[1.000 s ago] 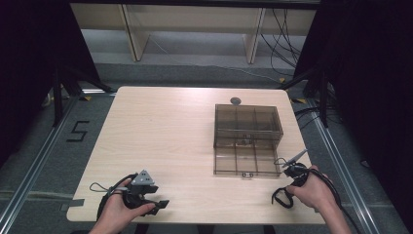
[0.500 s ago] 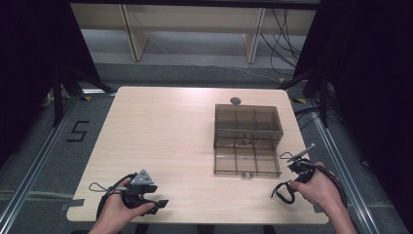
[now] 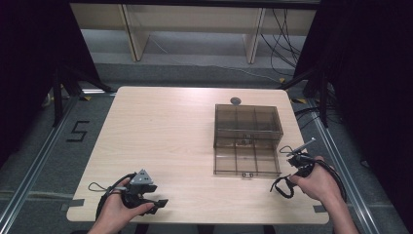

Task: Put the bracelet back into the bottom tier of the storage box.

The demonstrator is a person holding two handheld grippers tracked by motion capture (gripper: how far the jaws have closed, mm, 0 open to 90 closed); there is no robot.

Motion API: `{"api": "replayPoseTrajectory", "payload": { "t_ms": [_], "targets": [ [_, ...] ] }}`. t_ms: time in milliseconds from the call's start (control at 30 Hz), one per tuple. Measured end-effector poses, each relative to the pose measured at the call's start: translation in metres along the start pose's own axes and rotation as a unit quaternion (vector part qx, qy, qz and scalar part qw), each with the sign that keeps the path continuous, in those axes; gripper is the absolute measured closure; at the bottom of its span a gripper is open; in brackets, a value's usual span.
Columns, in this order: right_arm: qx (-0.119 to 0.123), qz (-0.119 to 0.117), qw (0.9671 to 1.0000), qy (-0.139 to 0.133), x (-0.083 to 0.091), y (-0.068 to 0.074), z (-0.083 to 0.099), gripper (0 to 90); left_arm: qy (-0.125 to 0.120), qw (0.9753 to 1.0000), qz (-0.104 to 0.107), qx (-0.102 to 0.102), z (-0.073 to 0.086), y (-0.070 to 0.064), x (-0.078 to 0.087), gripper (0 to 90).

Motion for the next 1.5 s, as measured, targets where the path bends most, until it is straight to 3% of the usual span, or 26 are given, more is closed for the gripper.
{"api": "replayPoseTrajectory", "payload": {
  "t_ms": [133, 433, 500, 567, 800, 867, 900, 967, 1133, 1167, 1200, 1233, 1467, 1500],
  "targets": [
    [0.007, -0.001, 1.0, 0.001, 0.002, -0.001, -0.003, 85.1, -0.001, 1.0, 0.0, 0.001, 0.0, 0.0, 0.0, 32.5],
    [-0.002, -0.006, 1.0, -0.005, 0.005, 0.001, -0.008, 85.1, -0.004, 1.0, 0.003, 0.006, 0.0, -0.001, 0.0, 32.5],
    [0.001, -0.001, 1.0, 0.004, 0.007, 0.002, -0.009, 85.1, 0.0, 1.0, 0.001, -0.001, 0.0, 0.0, 0.0, 32.5],
    [0.003, -0.001, 1.0, -0.006, 0.006, 0.002, -0.01, 85.1, 0.0, 1.0, 0.001, -0.002, 0.0, 0.0, 0.0, 32.5],
    [-0.003, -0.001, 1.0, 0.007, 0.009, 0.006, -0.014, 85.1, 0.0, 1.0, 0.002, -0.001, 0.0, 0.0, 0.0, 32.5],
    [0.003, -0.003, 1.0, -0.001, 0.008, 0.005, -0.015, 85.1, -0.001, 1.0, 0.0, 0.001, 0.0, 0.0, 0.0, 32.5],
    [-0.005, -0.005, 1.0, 0.0, 0.008, 0.006, -0.016, 85.1, 0.0, 1.0, 0.001, 0.0, 0.0, 0.0, 0.0, 32.5],
    [0.005, 0.002, 1.0, 0.001, 0.009, 0.005, -0.018, 85.1, 0.0, 1.0, 0.002, -0.002, 0.0, 0.0, 0.0, 32.5],
    [-0.004, 0.0, 1.0, -0.001, 0.011, 0.006, -0.019, 85.1, 0.0, 1.0, 0.001, -0.002, 0.0, 0.0, 0.0, 32.5],
    [0.014, -0.001, 0.9999, 0.001, 0.011, 0.004, -0.021, 85.1, 0.0, 1.0, 0.001, -0.002, 0.0, 0.0, 0.0, 32.5],
    [-0.002, 0.002, 1.0, 0.006, 0.013, 0.007, -0.021, 85.1, 0.0, 1.0, 0.002, -0.001, 0.0, 0.0, 0.0, 32.5],
    [0.001, 0.002, 1.0, 0.0, 0.011, 0.006, -0.021, 85.1, 0.0, 1.0, 0.002, 0.007, 0.0, -0.001, 0.0, 32.5],
    [-0.001, 0.002, 1.0, 0.006, 0.014, 0.009, -0.025, 85.1, 0.0, 1.0, 0.002, 0.007, 0.0, -0.001, 0.0, 32.4],
    [-0.003, 0.005, 0.9999, 0.008, 0.015, 0.009, -0.026, 85.0, 0.0, 1.0, 0.0, -0.004, 0.0, 0.001, 0.001, 32.5]
  ]
}}
Point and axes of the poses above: each handheld gripper's, and its own axes: x roughly backward along the jaws, z roughly out of its underside, y roughly to its left, the point moved 1 cm from there along -x, roughly forward along the jaws, and after that the axes turned 12 degrees about -x, right-handed, at the moved point
